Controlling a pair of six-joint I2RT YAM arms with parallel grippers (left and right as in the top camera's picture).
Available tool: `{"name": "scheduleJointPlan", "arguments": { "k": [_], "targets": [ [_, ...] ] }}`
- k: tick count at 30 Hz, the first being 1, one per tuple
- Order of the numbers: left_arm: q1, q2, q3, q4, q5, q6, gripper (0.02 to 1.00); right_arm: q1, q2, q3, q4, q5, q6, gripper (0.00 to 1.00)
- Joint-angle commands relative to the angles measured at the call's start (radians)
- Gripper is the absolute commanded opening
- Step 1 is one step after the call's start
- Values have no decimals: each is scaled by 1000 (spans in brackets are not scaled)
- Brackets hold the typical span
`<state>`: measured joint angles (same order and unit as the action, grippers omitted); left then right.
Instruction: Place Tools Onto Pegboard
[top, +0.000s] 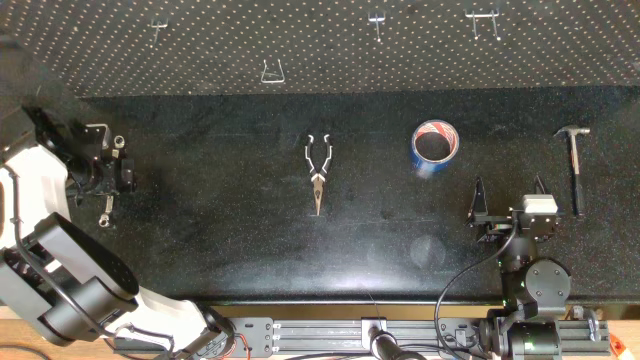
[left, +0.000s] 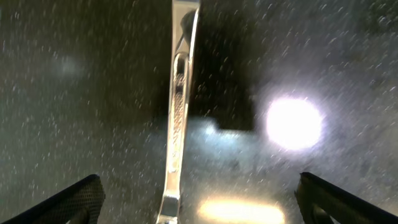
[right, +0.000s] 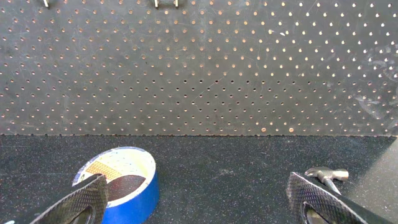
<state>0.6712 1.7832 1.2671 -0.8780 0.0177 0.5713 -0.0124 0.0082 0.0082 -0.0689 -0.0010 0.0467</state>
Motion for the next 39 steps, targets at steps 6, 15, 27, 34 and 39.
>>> {"name": "scheduleJointPlan", "arguments": {
  "k": [6, 15, 27, 34, 39],
  "targets": [
    [-4, 69, 37, 71, 37, -39, 996, -4, -7, -4, -4, 9, -7, 932],
    [-4, 70, 37, 105, 41, -96, 996, -4, -7, -4, -4, 9, -7, 934],
    [-3, 143, 37, 82, 133, -11, 996, -4, -7, -4, -4, 9, -7, 932],
    [-3, 148, 37, 74, 124, 85, 993, -4, -7, -4, -4, 9, -7, 932],
    [-3, 193, 37, 85, 95, 89, 993, -4, -7, -4, -4, 9, -7, 934]
  ]
}}
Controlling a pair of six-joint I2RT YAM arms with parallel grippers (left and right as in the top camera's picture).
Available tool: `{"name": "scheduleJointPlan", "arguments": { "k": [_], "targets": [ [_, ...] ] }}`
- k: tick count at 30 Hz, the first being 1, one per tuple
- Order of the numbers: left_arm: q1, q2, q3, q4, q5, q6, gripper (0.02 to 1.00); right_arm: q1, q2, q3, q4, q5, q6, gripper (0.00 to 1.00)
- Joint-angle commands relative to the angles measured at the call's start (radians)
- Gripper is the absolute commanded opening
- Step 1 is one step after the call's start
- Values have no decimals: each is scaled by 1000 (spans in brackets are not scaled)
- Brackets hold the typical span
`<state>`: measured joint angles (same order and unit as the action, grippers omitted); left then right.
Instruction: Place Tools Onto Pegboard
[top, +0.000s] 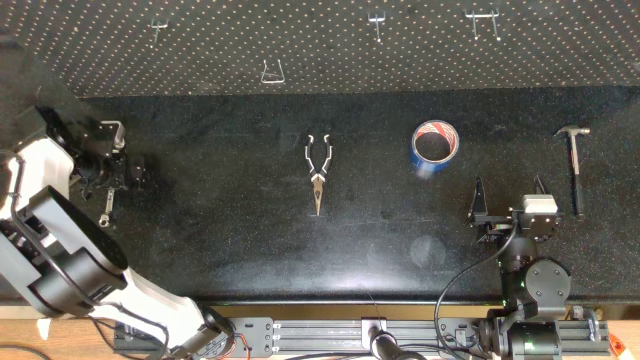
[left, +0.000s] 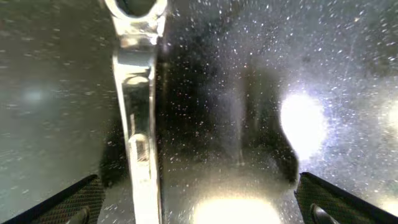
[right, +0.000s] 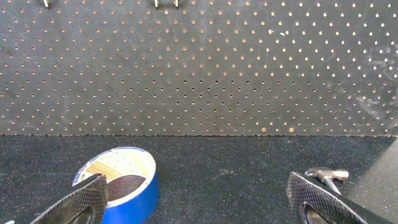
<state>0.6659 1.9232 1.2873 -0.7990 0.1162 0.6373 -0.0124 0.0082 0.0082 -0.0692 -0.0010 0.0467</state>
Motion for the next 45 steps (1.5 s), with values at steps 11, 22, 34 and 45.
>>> {"name": "scheduleJointPlan", "arguments": {
  "k": [11, 22, 34, 45],
  "targets": [
    [43, 53, 16, 23, -7, 14, 200, -4, -7, -4, -4, 9, -7, 932],
    [68, 53, 16, 25, -2, -6, 29, -4, -7, -4, -4, 9, -7, 932],
    [54, -269, 47, -274, -63, 151, 29, -4, -7, -4, -4, 9, -7, 936],
    [-261, -825, 49, -206, -7, -194, 29, -4, -7, -4, -4, 9, -7, 932]
  ]
}}
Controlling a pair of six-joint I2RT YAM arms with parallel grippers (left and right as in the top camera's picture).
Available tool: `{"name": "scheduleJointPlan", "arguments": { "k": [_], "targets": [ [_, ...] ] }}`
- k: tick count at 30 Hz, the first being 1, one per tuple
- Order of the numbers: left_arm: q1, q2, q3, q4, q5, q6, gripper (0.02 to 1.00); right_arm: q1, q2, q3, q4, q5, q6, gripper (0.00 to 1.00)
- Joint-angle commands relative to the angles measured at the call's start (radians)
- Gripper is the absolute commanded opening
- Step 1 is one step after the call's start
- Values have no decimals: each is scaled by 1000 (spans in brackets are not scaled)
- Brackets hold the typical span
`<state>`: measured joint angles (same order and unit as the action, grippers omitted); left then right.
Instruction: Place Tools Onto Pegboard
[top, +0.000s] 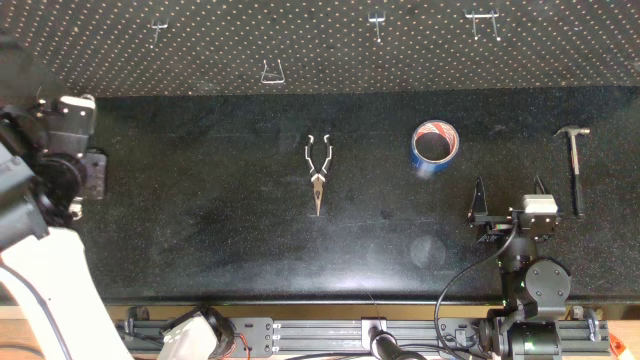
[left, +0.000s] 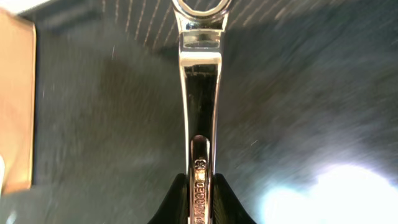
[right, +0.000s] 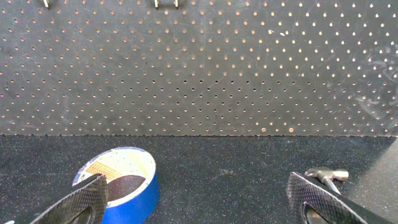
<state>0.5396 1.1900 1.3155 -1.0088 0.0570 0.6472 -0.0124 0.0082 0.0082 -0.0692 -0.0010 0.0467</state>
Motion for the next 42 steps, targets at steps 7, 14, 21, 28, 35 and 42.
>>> {"name": "scheduleJointPlan", "arguments": {
  "k": [7, 14, 21, 28, 35, 42],
  "targets": [
    [-252, -130, -100, 271, 109, -304, 29, -4, -7, -4, -4, 9, -7, 934],
    [-252, -278, -592, 772, 78, -475, 27, -4, -7, -4, -4, 9, -7, 932],
    [-252, -201, -594, 911, 22, -494, 29, -4, -7, -4, -4, 9, -7, 932],
    [-268, -89, -594, 1014, 34, -494, 29, -4, -7, -4, -4, 9, -7, 932],
    [-357, -52, -594, 1033, -22, -496, 29, -4, -7, -4, -4, 9, -7, 932],
    [-357, -42, -594, 1044, -102, -539, 29, -4, -7, -4, -4, 9, -7, 932]
  ]
}}
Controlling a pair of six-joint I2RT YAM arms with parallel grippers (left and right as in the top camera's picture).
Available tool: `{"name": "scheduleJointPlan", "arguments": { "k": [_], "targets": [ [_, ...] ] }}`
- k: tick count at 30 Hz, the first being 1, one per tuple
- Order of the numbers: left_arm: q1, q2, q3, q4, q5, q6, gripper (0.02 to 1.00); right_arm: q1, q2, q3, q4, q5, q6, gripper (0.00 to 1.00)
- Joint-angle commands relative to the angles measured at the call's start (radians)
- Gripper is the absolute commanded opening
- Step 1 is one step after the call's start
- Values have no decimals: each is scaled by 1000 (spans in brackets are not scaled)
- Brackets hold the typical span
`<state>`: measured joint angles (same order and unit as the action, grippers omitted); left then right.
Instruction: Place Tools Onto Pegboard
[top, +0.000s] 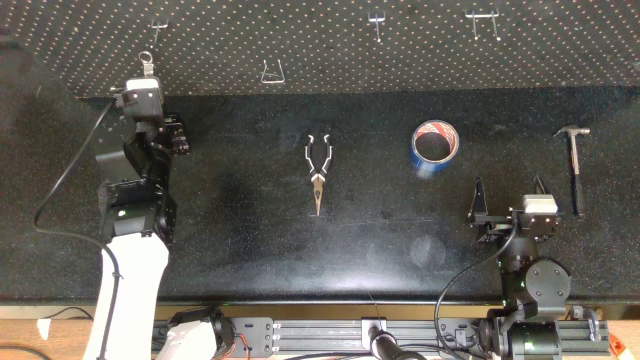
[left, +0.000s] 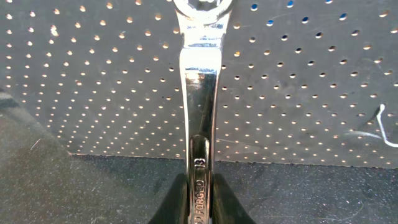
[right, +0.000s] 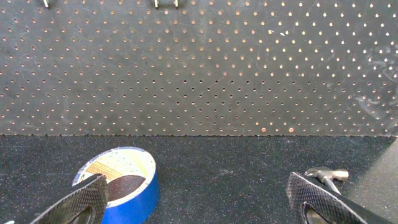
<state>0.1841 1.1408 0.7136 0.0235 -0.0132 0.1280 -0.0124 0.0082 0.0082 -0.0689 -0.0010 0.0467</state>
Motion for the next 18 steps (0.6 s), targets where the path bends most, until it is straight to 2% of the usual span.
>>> {"name": "scheduleJointPlan", "arguments": {
  "k": [1, 12, 18],
  "targets": [
    [-1, 14, 8, 17, -32, -20, 27, -4, -7, -4, -4, 9, -7, 932],
    [-2, 93, 8, 88, -28, -19, 29, -4, -7, -4, -4, 9, -7, 934],
    [-2, 142, 8, 138, 25, -19, 27, -4, -7, -4, -4, 9, -7, 934]
  ]
}}
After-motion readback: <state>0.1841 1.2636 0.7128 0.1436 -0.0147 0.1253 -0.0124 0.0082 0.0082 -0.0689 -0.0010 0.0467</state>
